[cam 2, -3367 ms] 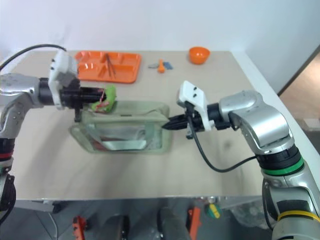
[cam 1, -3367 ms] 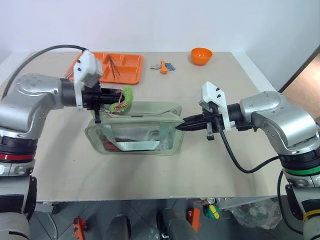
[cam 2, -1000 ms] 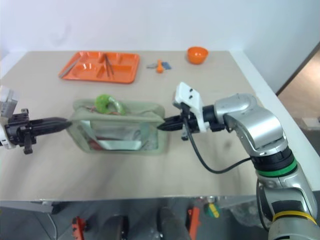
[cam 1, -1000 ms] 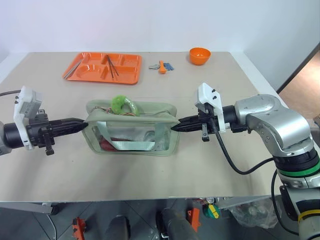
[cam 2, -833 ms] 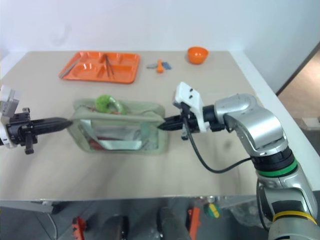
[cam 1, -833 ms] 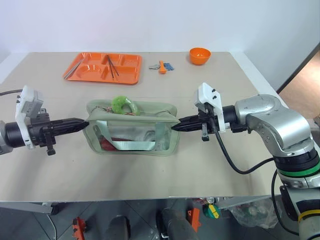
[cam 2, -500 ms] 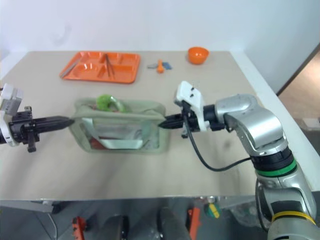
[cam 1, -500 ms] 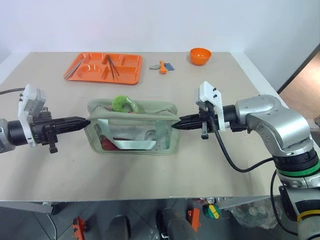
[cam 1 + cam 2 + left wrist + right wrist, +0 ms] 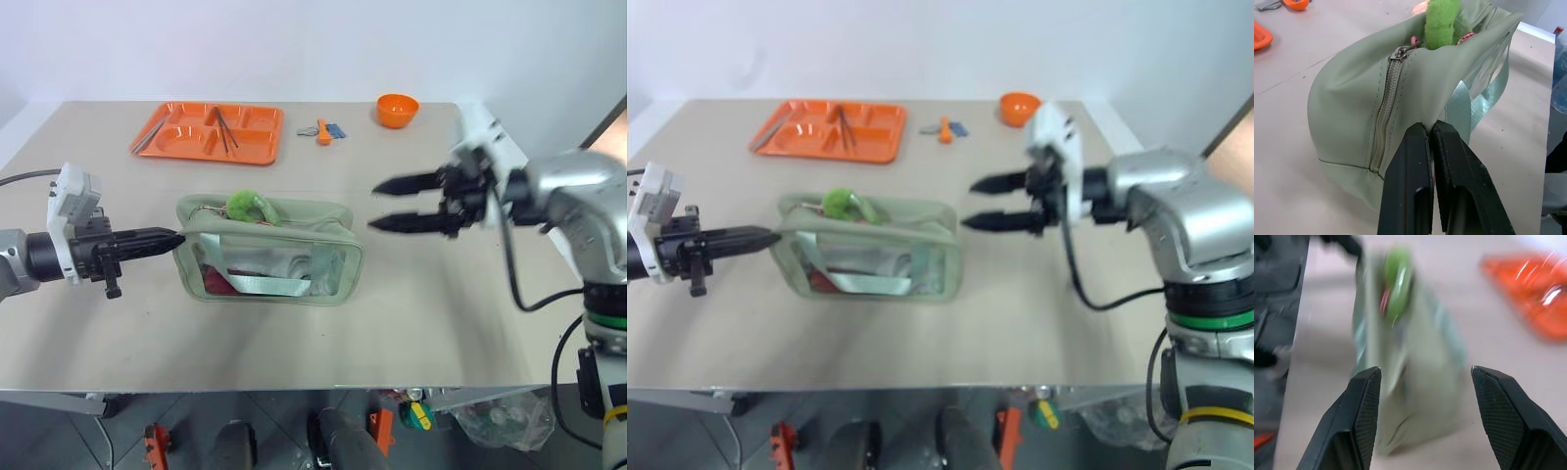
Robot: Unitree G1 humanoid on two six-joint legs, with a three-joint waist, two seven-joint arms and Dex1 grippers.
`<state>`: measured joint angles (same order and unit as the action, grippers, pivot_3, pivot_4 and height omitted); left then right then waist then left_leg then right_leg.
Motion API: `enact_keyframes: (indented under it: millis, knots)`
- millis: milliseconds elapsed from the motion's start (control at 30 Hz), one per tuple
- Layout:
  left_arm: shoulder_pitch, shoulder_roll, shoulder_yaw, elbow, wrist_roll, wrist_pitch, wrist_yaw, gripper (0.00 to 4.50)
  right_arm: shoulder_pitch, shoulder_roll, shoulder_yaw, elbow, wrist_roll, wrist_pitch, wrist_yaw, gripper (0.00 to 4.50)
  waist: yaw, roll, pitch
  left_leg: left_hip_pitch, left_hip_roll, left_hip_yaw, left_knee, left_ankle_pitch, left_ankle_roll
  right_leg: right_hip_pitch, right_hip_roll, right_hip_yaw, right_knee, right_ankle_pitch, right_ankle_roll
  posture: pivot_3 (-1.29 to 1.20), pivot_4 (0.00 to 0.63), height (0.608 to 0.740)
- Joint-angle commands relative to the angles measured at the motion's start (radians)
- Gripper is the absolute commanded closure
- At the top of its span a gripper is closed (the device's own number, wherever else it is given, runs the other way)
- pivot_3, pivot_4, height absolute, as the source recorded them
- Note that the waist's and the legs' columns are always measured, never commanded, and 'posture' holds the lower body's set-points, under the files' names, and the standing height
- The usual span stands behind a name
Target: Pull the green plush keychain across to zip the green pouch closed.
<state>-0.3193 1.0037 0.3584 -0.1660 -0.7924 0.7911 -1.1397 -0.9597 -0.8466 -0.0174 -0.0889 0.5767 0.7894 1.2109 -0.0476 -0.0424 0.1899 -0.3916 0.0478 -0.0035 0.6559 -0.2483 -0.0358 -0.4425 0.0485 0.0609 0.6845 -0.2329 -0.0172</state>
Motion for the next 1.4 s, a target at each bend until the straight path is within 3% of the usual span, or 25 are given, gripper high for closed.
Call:
enact_keyframes:
  millis: [33,467,967,1400]
  knots:
    - [-0.016,-0.001,0.0,-0.017,-0.008,-0.011,0.001,4.5,-0.1,0.082,-0.052,0.046,0.048,-0.002,-0.065,1.49,-0.002,0.0,0.0,0.0,0.0,0.0,0.0,0.0,0.0,0.0,0.0,0.0,0.0,0.0,0.0,0.0,0.15,0.74]
    - [-0.026,-0.008,-0.004,-0.025,-0.007,-0.014,0.012,4.5,-0.192,0.322,0.23,0.132,-0.144,-0.201,-0.044,1.49,0.001,0.0,0.0,-0.002,-0.001,0.0,0.0,0.0,0.0,-0.001,-0.002,0.0,-0.001,-0.001,0.001,0.0,0.15,0.74]
    - [-0.021,-0.021,-0.004,-0.036,-0.013,-0.02,0.028,4.5,-0.253,0.476,0.335,0.325,-0.297,-0.343,0.004,1.49,0.001,0.0,0.0,-0.002,0.0,-0.002,0.0,0.0,0.0,0.0,-0.002,-0.002,0.0,0.0,-0.001,0.0,0.15,0.74]
    - [-0.022,-0.018,-0.012,-0.043,-0.001,-0.012,0.054,4.5,-0.267,0.516,0.329,0.384,-0.353,-0.378,0.017,1.49,0.001,0.0,0.0,-0.002,0.0,-0.002,0.0,0.0,0.0,0.0,-0.003,-0.002,0.0,0.0,-0.001,0.0,0.15,0.74]
